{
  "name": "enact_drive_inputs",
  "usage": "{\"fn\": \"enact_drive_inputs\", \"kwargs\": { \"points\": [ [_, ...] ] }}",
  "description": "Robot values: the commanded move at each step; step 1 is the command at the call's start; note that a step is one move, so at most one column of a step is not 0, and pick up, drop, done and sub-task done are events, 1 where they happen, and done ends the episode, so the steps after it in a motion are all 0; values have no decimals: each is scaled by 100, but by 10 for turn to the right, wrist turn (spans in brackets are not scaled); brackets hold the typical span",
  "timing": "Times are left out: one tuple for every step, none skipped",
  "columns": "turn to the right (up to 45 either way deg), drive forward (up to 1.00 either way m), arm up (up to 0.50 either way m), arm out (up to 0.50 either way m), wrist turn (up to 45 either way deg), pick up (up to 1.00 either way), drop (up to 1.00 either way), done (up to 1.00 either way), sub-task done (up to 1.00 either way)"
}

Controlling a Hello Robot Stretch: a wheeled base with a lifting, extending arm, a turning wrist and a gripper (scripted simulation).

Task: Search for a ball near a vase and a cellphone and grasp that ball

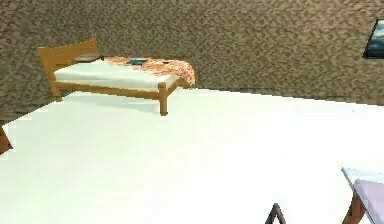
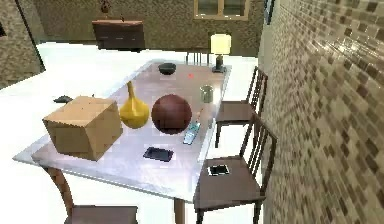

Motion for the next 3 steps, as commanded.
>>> {"fn": "enact_drive_inputs", "kwargs": {
  "points": [
    [450, 0, 0, 0, 0, 0, 0, 0, 0],
    [450, 0, 0, 0, 0, 0, 0, 0, 0],
    [150, 0, 0, 0, 0, 0, 0, 0, 0]
  ]
}}
